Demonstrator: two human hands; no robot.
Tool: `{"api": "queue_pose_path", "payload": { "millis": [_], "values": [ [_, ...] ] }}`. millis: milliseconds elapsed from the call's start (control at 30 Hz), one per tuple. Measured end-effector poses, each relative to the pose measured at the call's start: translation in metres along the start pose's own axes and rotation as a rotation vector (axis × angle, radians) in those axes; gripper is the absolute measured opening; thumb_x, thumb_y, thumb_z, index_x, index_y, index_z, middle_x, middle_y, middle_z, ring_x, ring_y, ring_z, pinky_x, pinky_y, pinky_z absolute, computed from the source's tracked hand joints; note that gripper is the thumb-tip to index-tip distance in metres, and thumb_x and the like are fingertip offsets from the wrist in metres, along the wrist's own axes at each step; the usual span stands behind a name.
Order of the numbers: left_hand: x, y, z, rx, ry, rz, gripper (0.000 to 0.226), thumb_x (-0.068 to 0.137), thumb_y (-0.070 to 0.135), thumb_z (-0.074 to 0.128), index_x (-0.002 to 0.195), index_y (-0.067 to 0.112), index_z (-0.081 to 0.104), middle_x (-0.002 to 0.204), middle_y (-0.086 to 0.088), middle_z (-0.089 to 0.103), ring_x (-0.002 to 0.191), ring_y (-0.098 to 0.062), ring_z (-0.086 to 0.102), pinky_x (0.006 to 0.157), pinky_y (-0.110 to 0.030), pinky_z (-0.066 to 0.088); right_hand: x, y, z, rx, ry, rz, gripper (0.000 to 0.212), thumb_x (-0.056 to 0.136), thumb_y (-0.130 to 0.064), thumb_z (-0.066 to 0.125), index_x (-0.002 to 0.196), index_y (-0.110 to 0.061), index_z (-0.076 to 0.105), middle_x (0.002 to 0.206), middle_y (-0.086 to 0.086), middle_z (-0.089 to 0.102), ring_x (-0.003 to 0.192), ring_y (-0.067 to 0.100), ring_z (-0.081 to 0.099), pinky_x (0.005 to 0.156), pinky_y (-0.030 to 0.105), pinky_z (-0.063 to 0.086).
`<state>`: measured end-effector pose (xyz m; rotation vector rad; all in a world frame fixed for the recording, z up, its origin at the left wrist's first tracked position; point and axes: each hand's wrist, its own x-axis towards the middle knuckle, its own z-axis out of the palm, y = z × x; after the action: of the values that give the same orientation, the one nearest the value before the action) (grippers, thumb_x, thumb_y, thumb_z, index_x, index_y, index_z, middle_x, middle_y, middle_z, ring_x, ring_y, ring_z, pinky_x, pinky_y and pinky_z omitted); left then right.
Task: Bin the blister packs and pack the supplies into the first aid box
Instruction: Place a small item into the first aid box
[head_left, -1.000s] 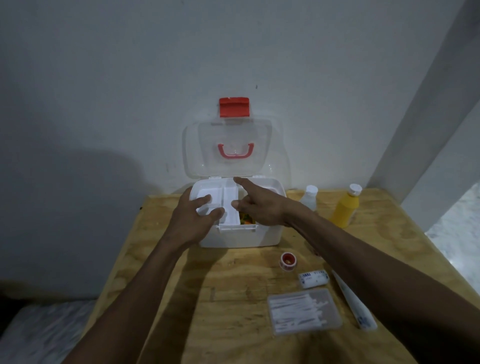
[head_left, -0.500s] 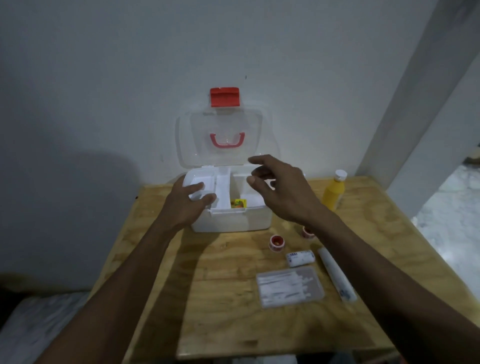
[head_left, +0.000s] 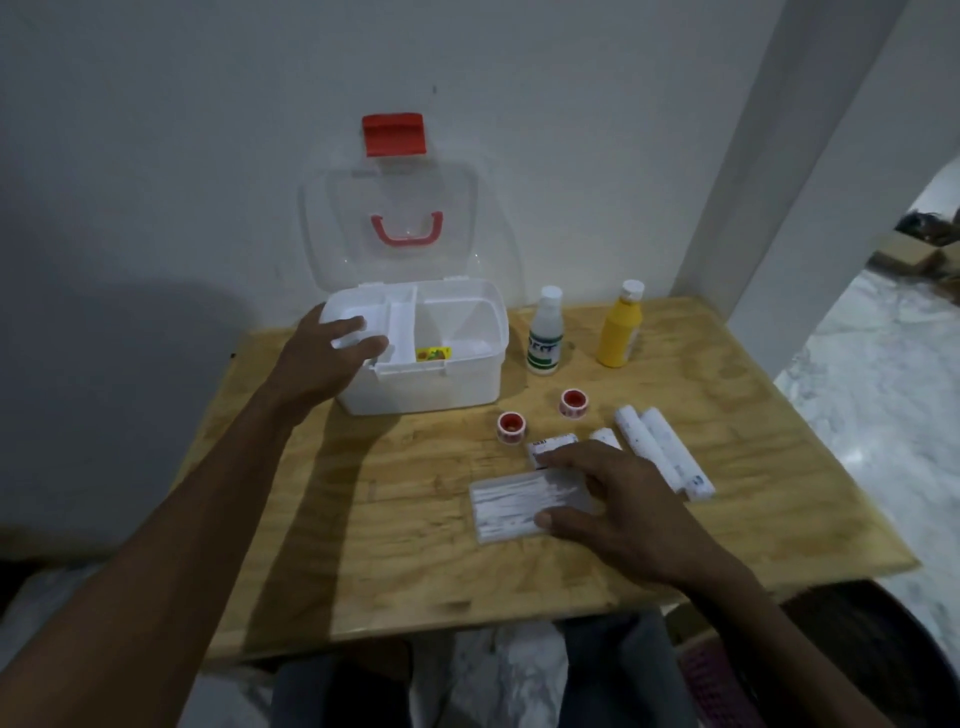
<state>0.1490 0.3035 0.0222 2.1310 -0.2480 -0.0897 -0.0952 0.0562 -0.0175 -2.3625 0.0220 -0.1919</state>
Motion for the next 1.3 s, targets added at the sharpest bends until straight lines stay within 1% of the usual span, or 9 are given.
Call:
{"api": "queue_pose_path", "payload": {
  "millis": [133, 367, 467, 600, 700, 833, 967, 1100, 1300],
  "values": [
    [-0.002, 0.002, -0.001, -0.010, -0.012, -0.010, 0.084, 0.062, 0.057, 0.076, 0.136, 0.025, 0.052, 0.136, 0.006, 0.058, 0.120, -0.019, 0.055, 0.105, -0.046, 0.044, -0.004, 0.003, 0.004, 0.000, -0.039, 0.032, 0.065, 0.069, -0.049, 0.081, 0.128, -0.032, 0.058, 0.120, -0.016, 0.061, 0.110, 0.000, 0.056, 0.092, 0.029, 0.050],
    [-0.004, 0.003, -0.001, -0.015, -0.015, 0.002, 0.075, 0.067, 0.051, 0.077, 0.133, 0.023, 0.054, 0.138, 0.004, 0.057, 0.119, -0.020, 0.055, 0.104, -0.044, 0.045, -0.003, 0.003, 0.005, -0.037, -0.083, 0.041, 0.067, 0.067, -0.041, 0.085, 0.127, -0.029, 0.059, 0.121, -0.013, 0.061, 0.109, 0.004, 0.056, 0.093, 0.025, 0.048],
    [-0.003, 0.002, 0.000, -0.008, -0.012, 0.001, 0.072, 0.066, 0.053, 0.077, 0.130, 0.026, 0.057, 0.142, 0.003, 0.053, 0.122, -0.021, 0.053, 0.104, -0.042, 0.044, -0.005, 0.001, 0.005, -0.066, -0.078, 0.012, 0.065, 0.070, -0.039, 0.083, 0.129, -0.029, 0.058, 0.127, -0.014, 0.058, 0.114, 0.002, 0.053, 0.094, 0.016, 0.041],
    [-0.002, 0.000, 0.003, 0.008, 0.003, 0.010, 0.067, 0.076, 0.045, 0.077, 0.134, 0.020, 0.056, 0.143, 0.003, 0.050, 0.122, -0.020, 0.051, 0.098, -0.033, 0.042, -0.004, -0.013, -0.012, -0.084, -0.072, -0.037, 0.061, 0.075, -0.040, 0.080, 0.131, -0.030, 0.057, 0.133, -0.018, 0.055, 0.118, -0.011, 0.046, 0.101, 0.016, 0.039],
    [-0.002, -0.001, 0.003, 0.032, 0.007, 0.023, 0.061, 0.081, 0.042, 0.074, 0.134, 0.018, 0.057, 0.146, 0.002, 0.045, 0.126, -0.023, 0.048, 0.098, -0.032, 0.040, 0.017, -0.037, -0.040, -0.113, 0.000, -0.087, 0.058, 0.074, -0.039, 0.080, 0.127, -0.026, 0.061, 0.127, -0.017, 0.058, 0.111, -0.020, 0.044, 0.094, 0.000, 0.031],
    [0.000, -0.001, 0.004, 0.001, 0.029, 0.007, 0.070, 0.078, 0.041, 0.076, 0.139, 0.019, 0.051, 0.140, 0.006, 0.053, 0.122, -0.017, 0.051, 0.096, -0.029, 0.039, 0.068, -0.067, -0.068, -0.164, 0.106, -0.114, 0.058, 0.073, -0.033, 0.082, 0.126, -0.018, 0.063, 0.125, -0.007, 0.062, 0.114, 0.007, 0.056, 0.096, 0.019, 0.041],
    [0.002, -0.001, 0.005, -0.013, 0.040, -0.012, 0.071, 0.080, 0.041, 0.075, 0.142, 0.019, 0.048, 0.147, 0.004, 0.046, 0.127, -0.019, 0.048, 0.096, -0.028, 0.036, 0.130, -0.074, -0.066, -0.357, 0.126, -0.117, 0.063, 0.075, -0.032, 0.081, 0.130, -0.010, 0.059, 0.134, 0.008, 0.059, 0.121, 0.024, 0.052, 0.101, 0.030, 0.036],
    [0.002, -0.002, 0.006, -0.038, 0.049, -0.026, 0.075, 0.080, 0.040, 0.075, 0.144, 0.020, 0.044, 0.148, 0.004, 0.045, 0.130, -0.022, 0.047, 0.095, -0.029, 0.037, 0.179, -0.073, -0.047, -0.518, 0.061, -0.083, 0.054, 0.076, -0.024, 0.081, 0.123, -0.005, 0.063, 0.127, 0.015, 0.059, 0.117, 0.030, 0.050, 0.096, 0.042, 0.046],
    [0.000, -0.001, 0.005, -0.061, 0.061, -0.030, 0.074, 0.079, 0.038, 0.076, 0.144, 0.020, 0.045, 0.150, 0.006, 0.044, 0.131, -0.020, 0.046, 0.102, -0.031, 0.038, 0.208, -0.068, -0.017, -0.644, -0.012, -0.077, 0.053, 0.073, -0.017, 0.083, 0.119, 0.001, 0.062, 0.124, 0.018, 0.058, 0.118, 0.032, 0.048, 0.093, 0.046, 0.049]
  ]
}}
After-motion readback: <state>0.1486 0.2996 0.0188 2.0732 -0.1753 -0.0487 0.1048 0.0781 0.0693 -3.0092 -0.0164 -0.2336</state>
